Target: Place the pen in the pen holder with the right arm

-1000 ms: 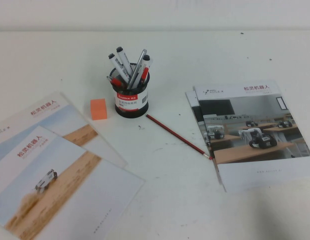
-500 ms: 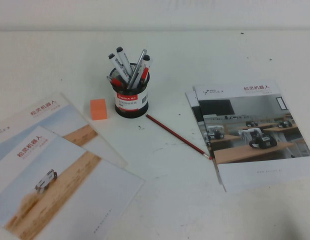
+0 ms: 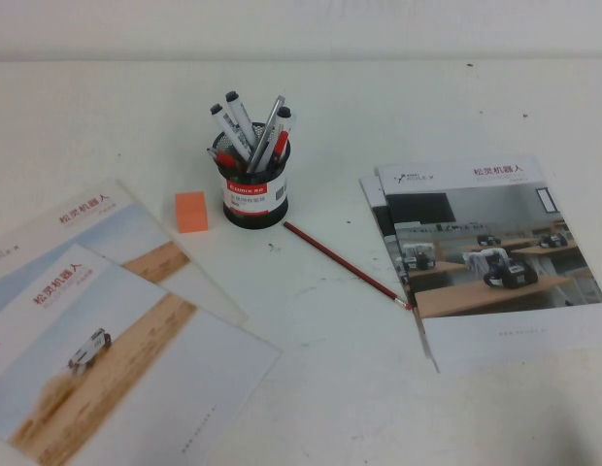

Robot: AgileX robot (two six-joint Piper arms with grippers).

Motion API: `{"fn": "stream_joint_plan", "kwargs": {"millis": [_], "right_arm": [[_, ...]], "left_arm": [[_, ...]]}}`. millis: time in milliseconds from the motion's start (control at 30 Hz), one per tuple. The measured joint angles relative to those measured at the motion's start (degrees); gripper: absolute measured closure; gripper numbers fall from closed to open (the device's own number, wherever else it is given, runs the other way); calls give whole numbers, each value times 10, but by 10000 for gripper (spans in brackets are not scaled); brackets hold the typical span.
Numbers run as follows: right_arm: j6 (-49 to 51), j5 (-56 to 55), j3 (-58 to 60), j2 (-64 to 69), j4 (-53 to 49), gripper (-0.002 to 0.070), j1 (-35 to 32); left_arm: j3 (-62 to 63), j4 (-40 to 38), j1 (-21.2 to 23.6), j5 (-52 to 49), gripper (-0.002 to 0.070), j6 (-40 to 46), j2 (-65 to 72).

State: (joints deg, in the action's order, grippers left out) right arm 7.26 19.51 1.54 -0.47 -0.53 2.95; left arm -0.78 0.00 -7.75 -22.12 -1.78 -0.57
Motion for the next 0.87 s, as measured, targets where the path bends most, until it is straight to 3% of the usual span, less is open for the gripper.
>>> {"fn": "stream_joint_plan", "kwargs": {"millis": [867], "right_arm": [[-8, 2, 0, 0, 36, 696, -1]], "left_arm": [[0, 0, 0, 0, 676, 0, 0]]}}
